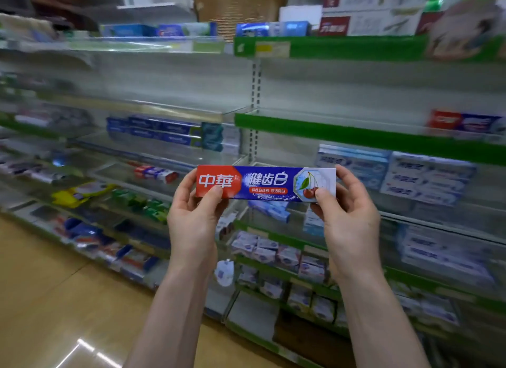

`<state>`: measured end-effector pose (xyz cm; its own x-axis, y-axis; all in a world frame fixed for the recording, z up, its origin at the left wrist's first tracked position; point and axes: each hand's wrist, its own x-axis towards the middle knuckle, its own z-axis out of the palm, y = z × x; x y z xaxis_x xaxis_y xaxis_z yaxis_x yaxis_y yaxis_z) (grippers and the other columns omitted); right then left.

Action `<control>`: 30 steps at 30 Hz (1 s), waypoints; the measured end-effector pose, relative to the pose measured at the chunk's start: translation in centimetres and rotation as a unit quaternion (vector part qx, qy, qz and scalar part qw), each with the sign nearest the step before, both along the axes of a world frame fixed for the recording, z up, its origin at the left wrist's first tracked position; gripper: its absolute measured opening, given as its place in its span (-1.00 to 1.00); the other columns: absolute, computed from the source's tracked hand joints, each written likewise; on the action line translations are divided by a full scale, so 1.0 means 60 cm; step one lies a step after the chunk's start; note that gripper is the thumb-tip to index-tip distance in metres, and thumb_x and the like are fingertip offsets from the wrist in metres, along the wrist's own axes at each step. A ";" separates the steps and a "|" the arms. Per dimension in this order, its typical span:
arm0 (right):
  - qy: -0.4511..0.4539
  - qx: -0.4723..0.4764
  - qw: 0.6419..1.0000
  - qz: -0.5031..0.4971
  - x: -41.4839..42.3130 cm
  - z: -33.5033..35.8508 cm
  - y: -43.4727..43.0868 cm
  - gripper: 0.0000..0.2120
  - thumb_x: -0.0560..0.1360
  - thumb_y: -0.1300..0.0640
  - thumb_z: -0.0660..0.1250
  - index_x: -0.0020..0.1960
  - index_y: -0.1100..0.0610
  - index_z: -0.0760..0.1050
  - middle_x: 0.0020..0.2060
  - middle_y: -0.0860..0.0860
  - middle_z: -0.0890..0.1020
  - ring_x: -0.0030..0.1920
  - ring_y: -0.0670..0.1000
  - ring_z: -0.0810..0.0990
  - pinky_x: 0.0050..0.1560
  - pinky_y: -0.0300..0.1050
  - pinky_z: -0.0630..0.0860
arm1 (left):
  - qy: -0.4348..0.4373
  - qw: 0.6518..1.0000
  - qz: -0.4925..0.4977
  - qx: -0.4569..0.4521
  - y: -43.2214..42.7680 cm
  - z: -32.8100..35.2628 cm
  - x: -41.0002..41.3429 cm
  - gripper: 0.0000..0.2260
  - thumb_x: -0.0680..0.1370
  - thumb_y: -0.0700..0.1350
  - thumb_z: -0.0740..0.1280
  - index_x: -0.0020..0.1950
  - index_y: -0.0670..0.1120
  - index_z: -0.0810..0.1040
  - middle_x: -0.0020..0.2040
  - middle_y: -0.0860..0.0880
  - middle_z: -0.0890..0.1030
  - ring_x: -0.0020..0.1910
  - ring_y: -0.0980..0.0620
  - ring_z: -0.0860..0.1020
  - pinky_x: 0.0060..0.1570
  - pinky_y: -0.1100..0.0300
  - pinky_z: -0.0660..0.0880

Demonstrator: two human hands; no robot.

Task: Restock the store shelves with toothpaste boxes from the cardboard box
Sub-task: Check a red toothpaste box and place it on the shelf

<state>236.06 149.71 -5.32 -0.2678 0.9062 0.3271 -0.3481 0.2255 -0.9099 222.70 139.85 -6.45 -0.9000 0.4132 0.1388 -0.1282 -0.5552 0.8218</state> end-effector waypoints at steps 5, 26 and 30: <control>0.003 0.004 0.997 -0.072 0.026 0.014 0.063 -0.66 0.57 0.25 0.28 0.26 -0.07 0.41 0.08 -0.03 0.63 0.03 -0.11 0.64 -0.06 -0.27 0.59 | 0.014 0.997 -0.068 0.013 0.095 0.022 0.007 -0.67 0.53 -0.29 0.32 0.21 0.03 0.47 0.06 0.00 0.60 0.04 0.05 0.61 -0.11 0.23 0.56; 0.028 0.018 0.978 -0.206 0.220 0.033 0.276 -0.64 0.56 0.27 0.27 0.29 -0.05 0.40 0.09 -0.01 0.64 0.02 -0.12 0.65 -0.15 -0.34 0.57 | 0.015 0.977 -0.208 0.040 0.374 0.051 0.178 -0.66 0.50 -0.31 0.33 0.18 0.04 0.48 0.12 -0.05 0.59 0.11 0.01 0.59 0.01 0.17 0.53; 0.018 0.034 0.978 -0.203 0.290 0.047 0.316 -0.63 0.57 0.25 0.27 0.30 -0.05 0.39 0.05 -0.06 0.63 0.00 -0.14 0.65 -0.21 -0.37 0.55 | 0.020 0.976 -0.211 0.047 0.414 0.063 0.248 -0.64 0.48 -0.27 0.36 0.21 0.05 0.47 0.10 -0.01 0.58 0.11 0.01 0.58 0.02 0.15 0.53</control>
<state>253.46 168.69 -2.49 0.1224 0.9115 0.3927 -0.2493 0.4112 -0.8768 237.60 164.67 -2.65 -0.6447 0.7305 0.2252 -0.3311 -0.5324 0.7791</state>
